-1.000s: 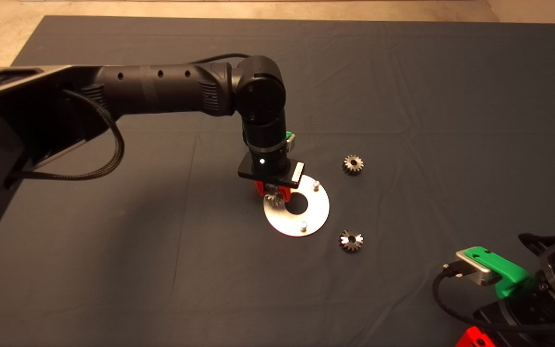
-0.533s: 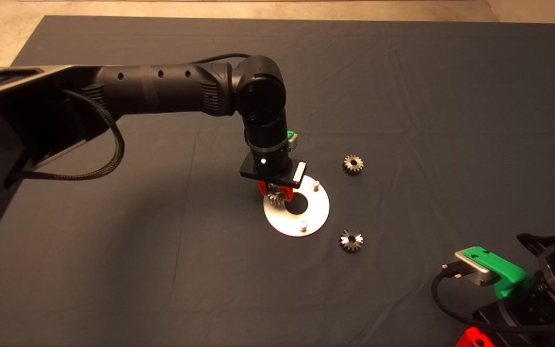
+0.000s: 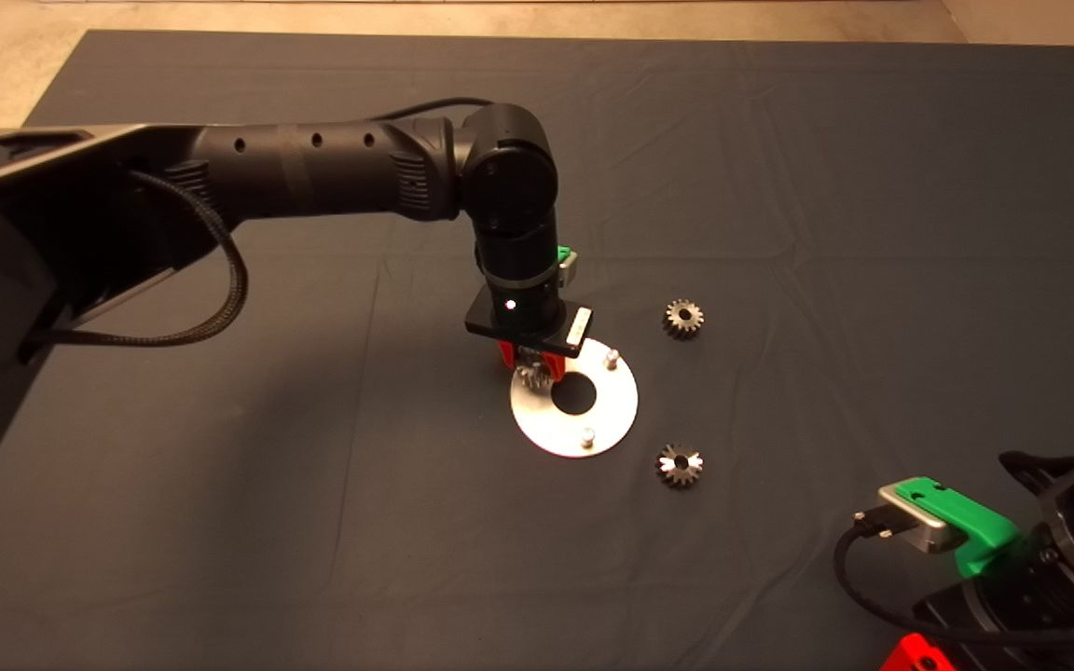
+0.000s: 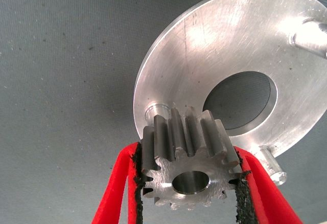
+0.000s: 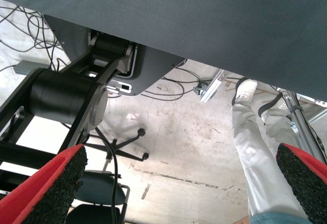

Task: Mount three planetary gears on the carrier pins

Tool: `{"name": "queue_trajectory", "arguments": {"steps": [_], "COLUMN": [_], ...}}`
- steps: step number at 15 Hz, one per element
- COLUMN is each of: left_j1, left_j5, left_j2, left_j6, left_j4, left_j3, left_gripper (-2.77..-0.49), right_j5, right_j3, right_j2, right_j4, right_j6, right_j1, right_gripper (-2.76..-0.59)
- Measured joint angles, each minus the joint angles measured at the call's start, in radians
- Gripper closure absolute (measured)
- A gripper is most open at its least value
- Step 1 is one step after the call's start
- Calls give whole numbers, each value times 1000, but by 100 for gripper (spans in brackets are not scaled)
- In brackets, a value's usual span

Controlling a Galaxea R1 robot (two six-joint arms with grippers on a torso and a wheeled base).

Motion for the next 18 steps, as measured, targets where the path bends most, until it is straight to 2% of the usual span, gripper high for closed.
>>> {"name": "queue_trajectory", "arguments": {"steps": [4, 6, 9, 16, 18], "left_j1": [0, 0, 0, 0, 3], "left_j5": [1, 20, 61, 64, 72], "left_j2": [3, 4, 4, 9, 22], "left_j6": [0, 0, 0, 0, -1], "left_j4": [3, 5, 7, 7, 9], "left_j3": [-2, -2, -8, -10, -16], "left_gripper": [-82, -82, -82, -82, -82], "right_j5": [0, 0, 0, 0, 0], "right_j3": [0, 0, 0, 0, 0], "right_j2": [0, 0, 0, 1, 2], "right_j4": [0, 0, 0, 0, 0], "right_j6": [0, 0, 0, 0, 0], "right_j1": [0, 0, 0, 0, 0], "right_gripper": [-276, -276, -276, -276, -276]}}
